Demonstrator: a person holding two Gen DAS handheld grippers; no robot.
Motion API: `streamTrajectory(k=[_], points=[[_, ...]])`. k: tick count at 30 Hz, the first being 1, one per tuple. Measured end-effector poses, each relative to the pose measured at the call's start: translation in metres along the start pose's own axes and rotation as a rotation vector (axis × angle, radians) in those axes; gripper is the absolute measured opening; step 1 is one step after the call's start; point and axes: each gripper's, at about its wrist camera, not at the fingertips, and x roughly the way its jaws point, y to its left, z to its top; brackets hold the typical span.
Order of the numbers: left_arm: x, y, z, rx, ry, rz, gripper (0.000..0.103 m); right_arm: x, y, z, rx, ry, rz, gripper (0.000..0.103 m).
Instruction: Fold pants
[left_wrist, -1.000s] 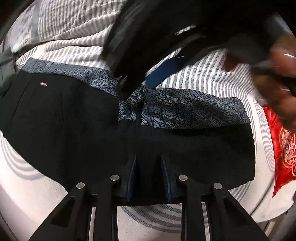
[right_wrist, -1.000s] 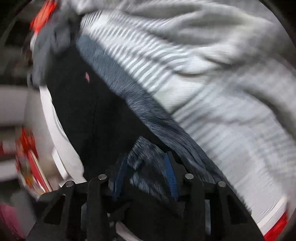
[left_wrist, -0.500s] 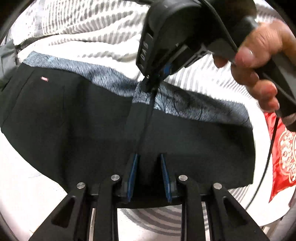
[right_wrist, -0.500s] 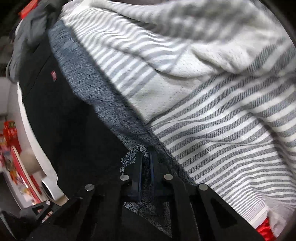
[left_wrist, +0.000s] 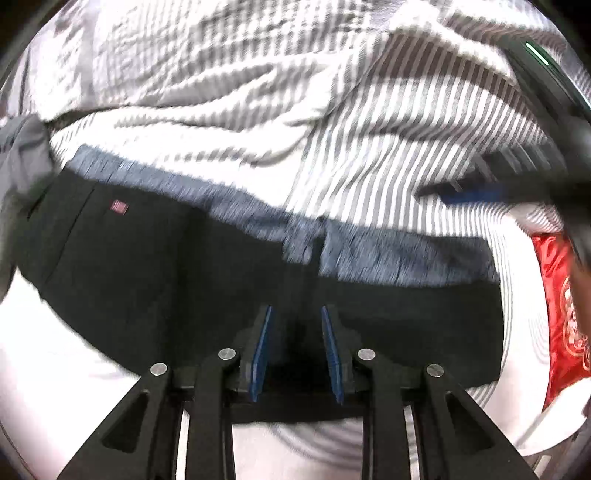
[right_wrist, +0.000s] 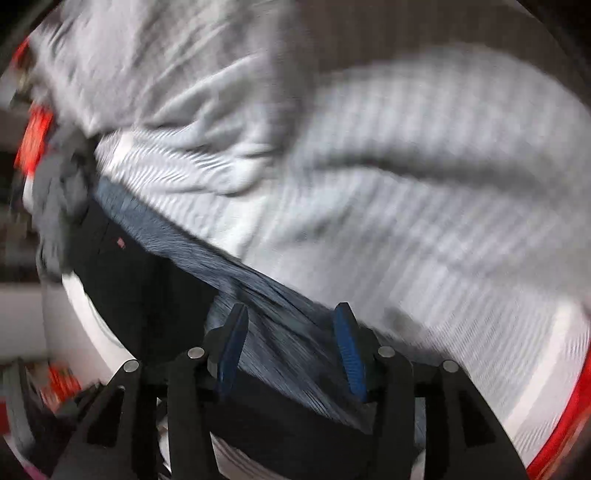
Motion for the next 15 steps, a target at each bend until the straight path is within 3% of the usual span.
streamTrajectory(k=[2,4,6,9,10,12,15], points=[[0.005,-0.009,0.014,0.011,-0.034,-0.008,0.071,-0.009,-0.023,-0.025,0.064,-0.011,-0.014,0.036],[0.02,-0.022,0.029,0.041,-0.061,-0.018,0.071,-0.011,-0.032,-0.043,0.107,-0.016,-0.033,0.033],[0.041,-0.034,0.038,0.074,-0.028,-0.002,0.071,-0.003,-0.034,-0.061,0.145,-0.011,-0.036,0.033],[0.072,-0.037,0.027,0.076,0.06,0.032,0.072,0.01,-0.045,-0.076,0.166,0.002,-0.027,0.032],[0.08,-0.034,0.022,0.063,0.074,0.024,0.074,0.012,-0.045,-0.078,0.149,0.004,-0.039,0.032],[0.085,-0.024,0.018,0.03,0.05,0.017,0.09,0.026,-0.04,-0.083,0.092,0.002,-0.081,0.032],[0.093,-0.011,0.023,-0.023,0.102,-0.031,0.091,0.034,-0.04,-0.084,0.097,-0.013,-0.073,0.034]])
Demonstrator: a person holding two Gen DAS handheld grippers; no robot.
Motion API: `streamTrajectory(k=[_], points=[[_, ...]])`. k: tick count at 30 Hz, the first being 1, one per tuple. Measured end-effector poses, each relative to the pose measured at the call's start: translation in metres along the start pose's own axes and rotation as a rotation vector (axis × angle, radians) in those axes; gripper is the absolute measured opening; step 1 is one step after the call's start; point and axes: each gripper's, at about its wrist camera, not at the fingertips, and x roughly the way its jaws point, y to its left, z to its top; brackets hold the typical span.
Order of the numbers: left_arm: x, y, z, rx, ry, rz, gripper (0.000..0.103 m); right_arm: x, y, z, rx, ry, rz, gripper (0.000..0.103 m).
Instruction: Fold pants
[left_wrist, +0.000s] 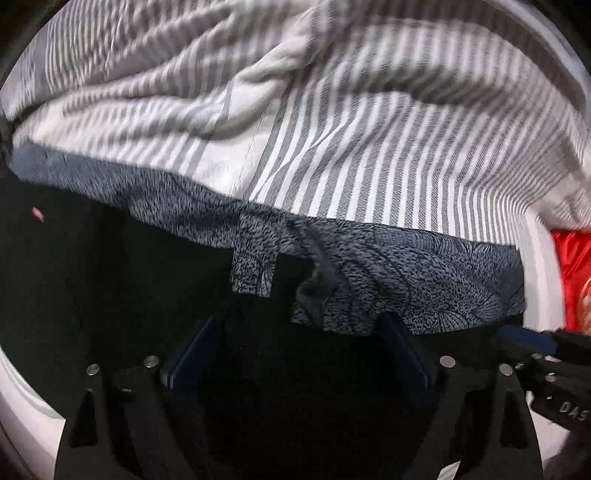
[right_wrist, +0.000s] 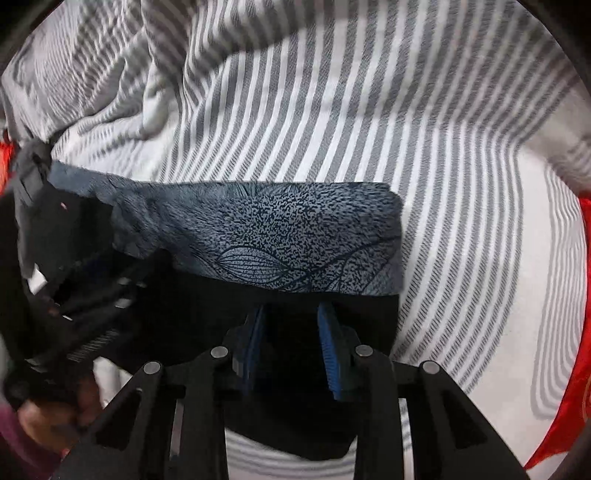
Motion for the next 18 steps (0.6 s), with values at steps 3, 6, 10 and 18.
streamTrajectory(k=[3,6,10,18], points=[[-0.008,-0.001,0.006,0.014,0.008,0.042,0.091,-0.01,-0.006,0.001,0.041,-0.001,0.053,0.037],[-0.025,-0.003,0.004,0.025,-0.017,0.061,0.091,-0.021,-0.012,-0.004,0.077,0.004,0.106,0.046],[-0.046,0.008,-0.003,-0.02,-0.03,0.048,0.091,-0.032,-0.009,-0.019,0.091,-0.013,0.13,0.066],[-0.06,0.039,-0.025,-0.14,0.002,-0.016,0.091,-0.043,0.015,-0.05,0.061,-0.034,0.102,0.078]])
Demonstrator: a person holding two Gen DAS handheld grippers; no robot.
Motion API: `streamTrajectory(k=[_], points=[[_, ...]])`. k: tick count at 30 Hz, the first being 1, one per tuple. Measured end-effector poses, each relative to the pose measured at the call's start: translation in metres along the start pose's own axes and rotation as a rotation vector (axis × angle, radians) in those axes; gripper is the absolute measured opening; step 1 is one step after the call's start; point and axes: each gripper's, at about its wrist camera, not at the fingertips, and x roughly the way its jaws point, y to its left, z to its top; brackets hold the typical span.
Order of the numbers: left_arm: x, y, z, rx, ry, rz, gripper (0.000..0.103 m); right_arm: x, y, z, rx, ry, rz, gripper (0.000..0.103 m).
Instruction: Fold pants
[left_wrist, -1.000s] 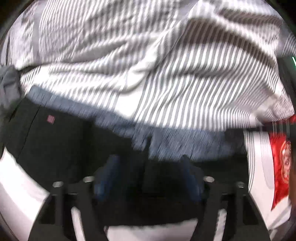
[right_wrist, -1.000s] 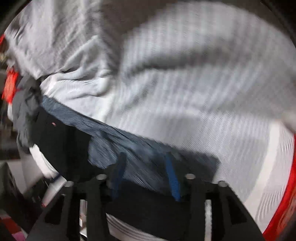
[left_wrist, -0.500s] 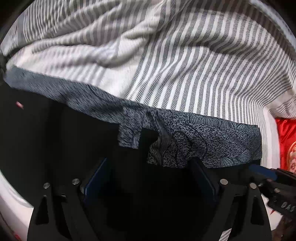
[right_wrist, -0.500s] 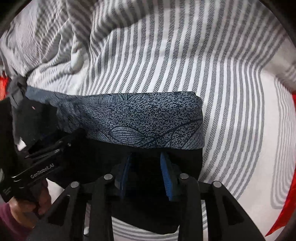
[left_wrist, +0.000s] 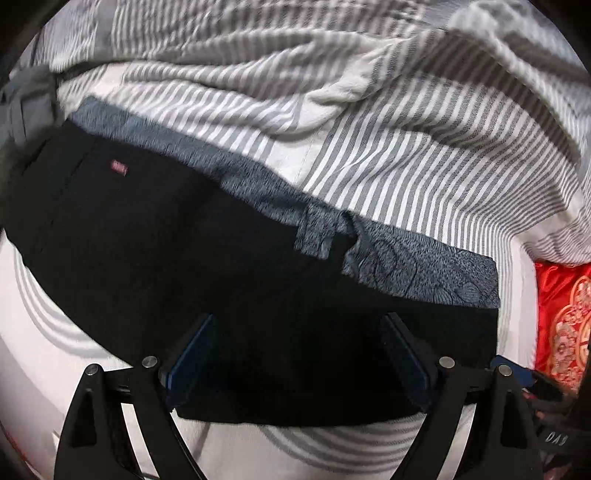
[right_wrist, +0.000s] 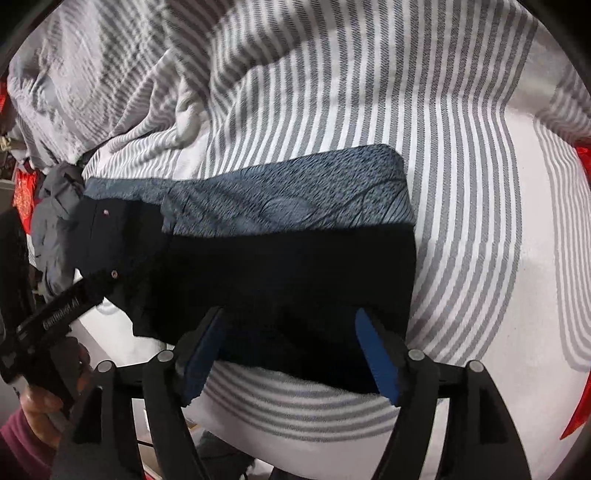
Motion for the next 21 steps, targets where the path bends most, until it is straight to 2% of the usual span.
streamTrajectory(k=[5,10,16,21], points=[[-0.016,0.019,-0.011,0.001,0.006,-0.001,0.091,-0.001,0.02,-0.012,-0.019,-0.011,-0.024,0.079],[-0.028,0.058,-0.011,-0.029,0.004,-0.035,0.091,0.006,0.057,-0.02,-0.004,-0.015,-0.046,0.079],[-0.064,0.135,0.002,-0.113,-0.082,-0.006,0.091,0.023,0.114,-0.027,-0.008,0.003,-0.059,0.079],[-0.078,0.214,0.015,-0.262,-0.13,0.013,0.091,0.044,0.162,-0.022,-0.038,0.03,-0.049,0.079]])
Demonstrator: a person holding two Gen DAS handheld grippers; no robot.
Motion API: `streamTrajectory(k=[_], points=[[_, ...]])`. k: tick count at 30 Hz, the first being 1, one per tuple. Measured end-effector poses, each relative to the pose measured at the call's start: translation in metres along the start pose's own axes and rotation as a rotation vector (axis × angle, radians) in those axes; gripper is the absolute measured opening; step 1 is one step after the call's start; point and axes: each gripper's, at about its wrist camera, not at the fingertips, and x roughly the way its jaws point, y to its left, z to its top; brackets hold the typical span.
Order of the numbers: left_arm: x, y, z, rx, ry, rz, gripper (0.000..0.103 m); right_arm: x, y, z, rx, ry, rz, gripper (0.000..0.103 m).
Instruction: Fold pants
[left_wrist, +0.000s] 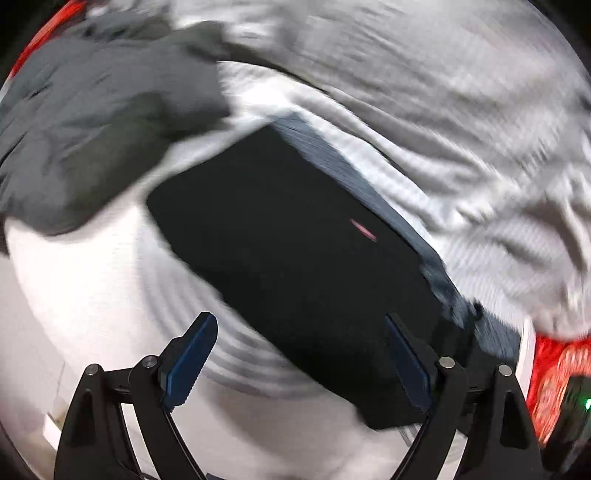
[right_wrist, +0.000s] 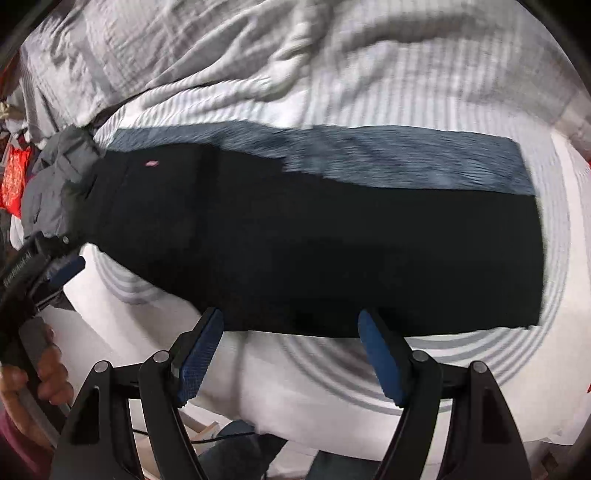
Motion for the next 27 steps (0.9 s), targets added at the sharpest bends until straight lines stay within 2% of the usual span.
streamTrajectory(k=[5,8,13,15,20,21,23,24,27], points=[[0.013,0.064,0.022,-0.184,-0.023,-0.049,0.091,0.011,0.041,0.007,-0.065,0.019,0.006,0.079],[0.025,0.081,0.03,-0.234,-0.021,-0.095,0.091,0.017,0.056,0.009,-0.086,0.033,0.002,0.079],[0.043,0.086,0.038,-0.224,-0.011,-0.154,0.09,0.022,0.072,0.008,-0.114,0.058,0.002,0.079],[0.047,0.084,0.04,-0.218,-0.004,-0.178,0.084,0.023,0.077,0.008,-0.125,0.059,0.002,0.079],[0.05,0.08,0.046,-0.207,0.009,-0.21,0.082,0.023,0.081,0.014,-0.123,0.058,0.015,0.079],[0.051,0.078,0.047,-0.201,0.01,-0.21,0.072,0.022,0.081,0.015,-0.121,0.055,0.018,0.079],[0.053,0.074,0.049,-0.183,0.017,-0.183,0.066,0.021,0.082,0.02,-0.115,0.052,0.028,0.079],[0.052,0.075,0.048,-0.179,0.01,-0.173,0.055,0.02,0.082,0.023,-0.112,0.05,0.033,0.079],[0.048,0.072,0.047,-0.14,-0.01,-0.137,0.039,0.015,0.081,0.036,-0.101,0.037,0.044,0.079]])
